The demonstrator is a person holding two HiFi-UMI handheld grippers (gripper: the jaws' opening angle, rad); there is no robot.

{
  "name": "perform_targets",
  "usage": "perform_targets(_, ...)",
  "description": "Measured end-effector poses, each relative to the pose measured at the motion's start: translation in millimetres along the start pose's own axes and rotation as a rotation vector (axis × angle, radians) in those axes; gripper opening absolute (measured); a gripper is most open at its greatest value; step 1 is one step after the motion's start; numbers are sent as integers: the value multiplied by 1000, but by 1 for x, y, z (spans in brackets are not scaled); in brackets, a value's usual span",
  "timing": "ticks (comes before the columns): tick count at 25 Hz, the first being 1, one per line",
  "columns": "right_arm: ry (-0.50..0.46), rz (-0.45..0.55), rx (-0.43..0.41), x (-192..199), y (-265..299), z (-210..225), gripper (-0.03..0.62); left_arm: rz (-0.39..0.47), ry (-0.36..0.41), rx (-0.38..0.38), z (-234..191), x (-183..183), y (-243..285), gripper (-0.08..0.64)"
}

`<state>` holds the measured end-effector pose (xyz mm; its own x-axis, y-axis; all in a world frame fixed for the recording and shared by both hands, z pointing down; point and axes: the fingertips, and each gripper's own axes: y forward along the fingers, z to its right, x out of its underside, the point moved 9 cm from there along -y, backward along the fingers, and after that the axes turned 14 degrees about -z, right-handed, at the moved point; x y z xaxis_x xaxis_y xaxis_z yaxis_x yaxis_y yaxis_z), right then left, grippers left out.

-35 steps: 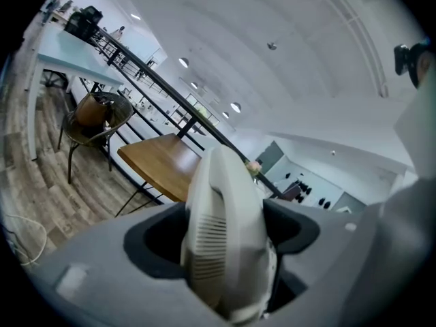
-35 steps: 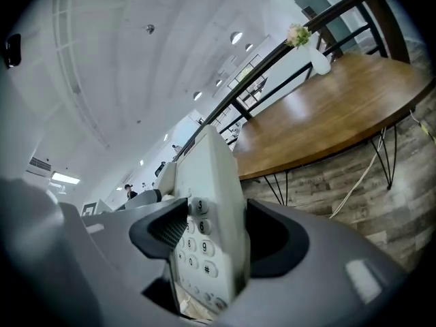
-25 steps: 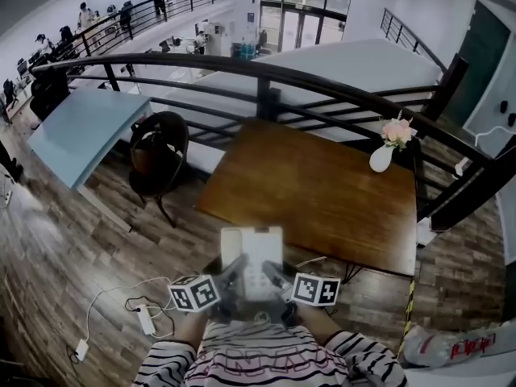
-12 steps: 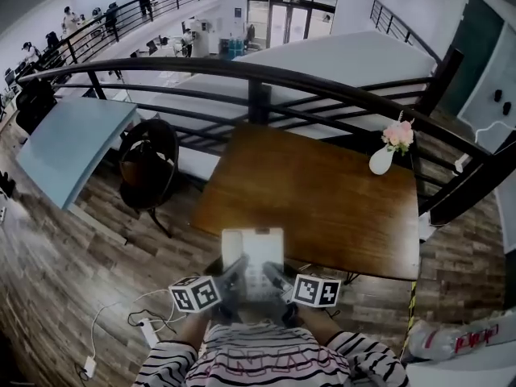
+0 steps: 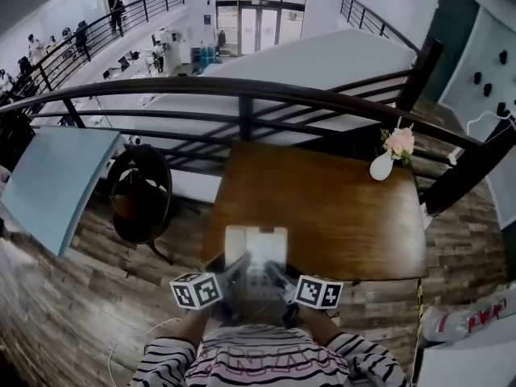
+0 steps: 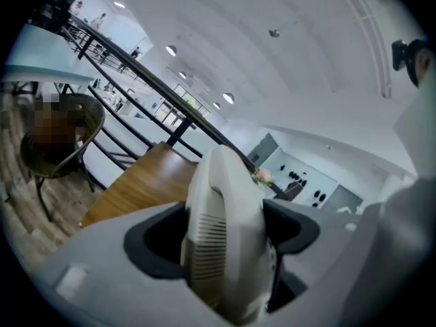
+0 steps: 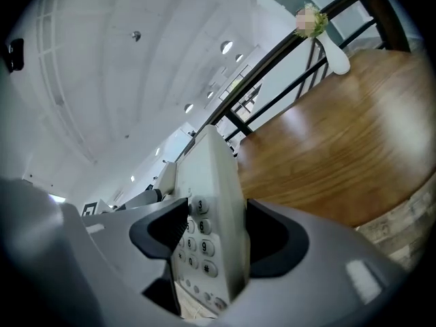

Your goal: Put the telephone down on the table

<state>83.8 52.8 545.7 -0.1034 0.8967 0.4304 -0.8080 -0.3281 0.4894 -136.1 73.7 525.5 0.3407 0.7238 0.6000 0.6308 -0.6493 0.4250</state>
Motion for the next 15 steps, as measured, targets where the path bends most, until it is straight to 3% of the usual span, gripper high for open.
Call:
perform_targets(8, 82, 101, 55, -21, 71, -31, 258, -104, 45, 68, -66, -70, -5, 350)
perform_targets(15, 118, 144, 99, -51, 101, -39, 258, -152, 50, 111, -95, -115, 11, 350)
